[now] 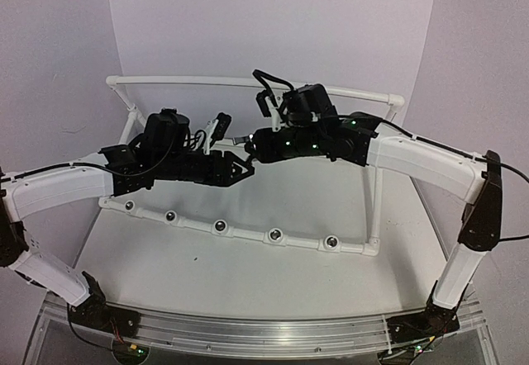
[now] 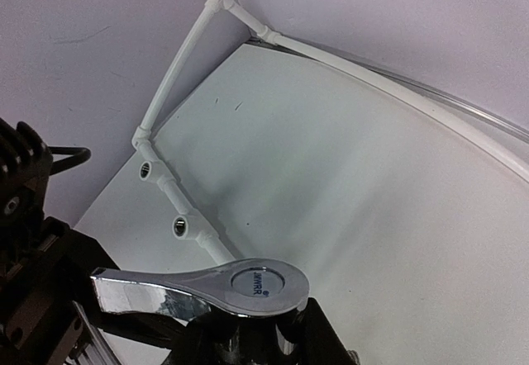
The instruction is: Install the water faucets
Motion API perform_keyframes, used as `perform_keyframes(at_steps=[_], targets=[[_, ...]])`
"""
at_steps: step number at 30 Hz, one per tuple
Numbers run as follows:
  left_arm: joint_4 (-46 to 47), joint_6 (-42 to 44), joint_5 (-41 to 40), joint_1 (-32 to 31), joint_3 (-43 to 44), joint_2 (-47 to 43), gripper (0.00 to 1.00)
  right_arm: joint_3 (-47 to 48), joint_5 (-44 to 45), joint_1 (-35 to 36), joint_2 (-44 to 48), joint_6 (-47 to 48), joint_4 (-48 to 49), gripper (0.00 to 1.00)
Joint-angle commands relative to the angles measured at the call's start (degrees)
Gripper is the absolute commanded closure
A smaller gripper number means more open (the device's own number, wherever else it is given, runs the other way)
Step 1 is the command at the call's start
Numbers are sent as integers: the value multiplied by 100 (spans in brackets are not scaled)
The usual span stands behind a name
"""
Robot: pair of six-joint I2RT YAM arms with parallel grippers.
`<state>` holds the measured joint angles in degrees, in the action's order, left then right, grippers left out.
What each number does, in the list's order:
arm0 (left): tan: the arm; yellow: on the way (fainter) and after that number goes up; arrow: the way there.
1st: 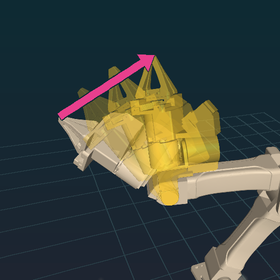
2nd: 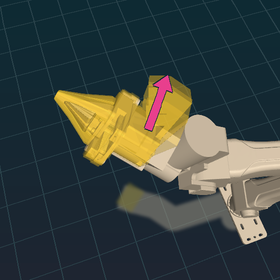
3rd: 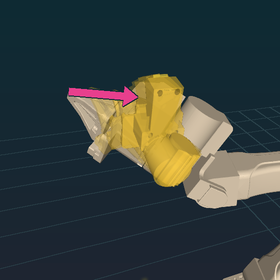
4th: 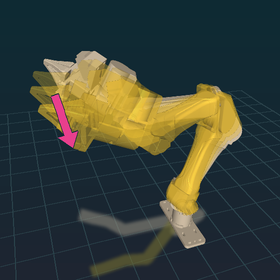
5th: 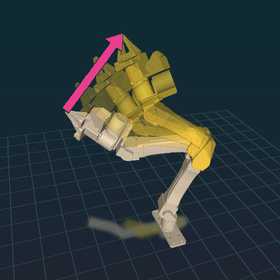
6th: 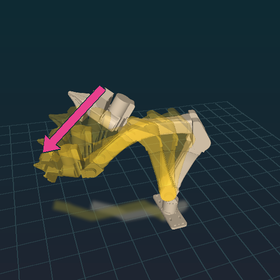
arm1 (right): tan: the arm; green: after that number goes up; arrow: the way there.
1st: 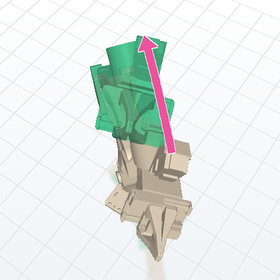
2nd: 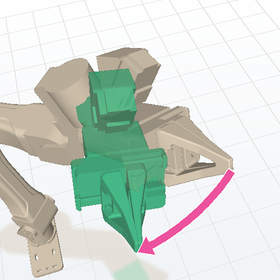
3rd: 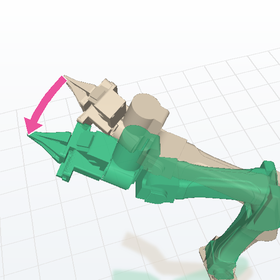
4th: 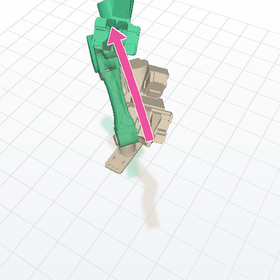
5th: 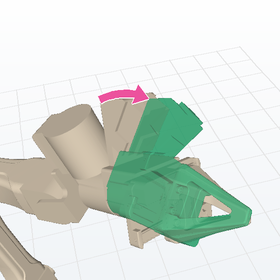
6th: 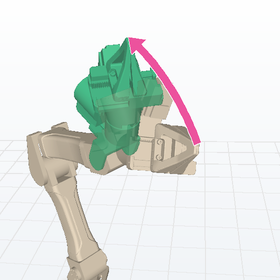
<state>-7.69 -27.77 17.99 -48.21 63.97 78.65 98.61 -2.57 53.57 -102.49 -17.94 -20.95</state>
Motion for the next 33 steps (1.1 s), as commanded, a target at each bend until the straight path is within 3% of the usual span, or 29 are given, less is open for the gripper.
perform_keyframes(at_steps=[1,8,15,17,19,20,22,25,28,33], targets=[[474,-101,38,-19,269,30,53,46,29,71,-34,-75,336,100],[604,-234,-46,-22,286,206,67,-38,7,126,-26,-96,365,100],[635,-290,-175,-22,274,242,96,-143,29,120,47,-100,390,99],[699,-329,-201,-23,206,200,100,-192,52,126,62,-92,398,94],[733,-357,-210,-22,129,133,100,-202,34,121,88,-21,398,86],[746,-373,-231,-21,76,82,100,-204,6,121,112,52,398,77],[747,-384,-296,-22,-33,-54,100,-234,-39,115,225,244,389,44],[725,-392,-338,-22,-190,-274,100,-406,-226,75,513,655,362,13],[610,-370,-261,-22,-275,-430,100,-626,-680,-69,796,1072,215,3],[194,-118,227,-22,-246,-573,100,-1121,-2078,-493,1197,1998,-48,2]])
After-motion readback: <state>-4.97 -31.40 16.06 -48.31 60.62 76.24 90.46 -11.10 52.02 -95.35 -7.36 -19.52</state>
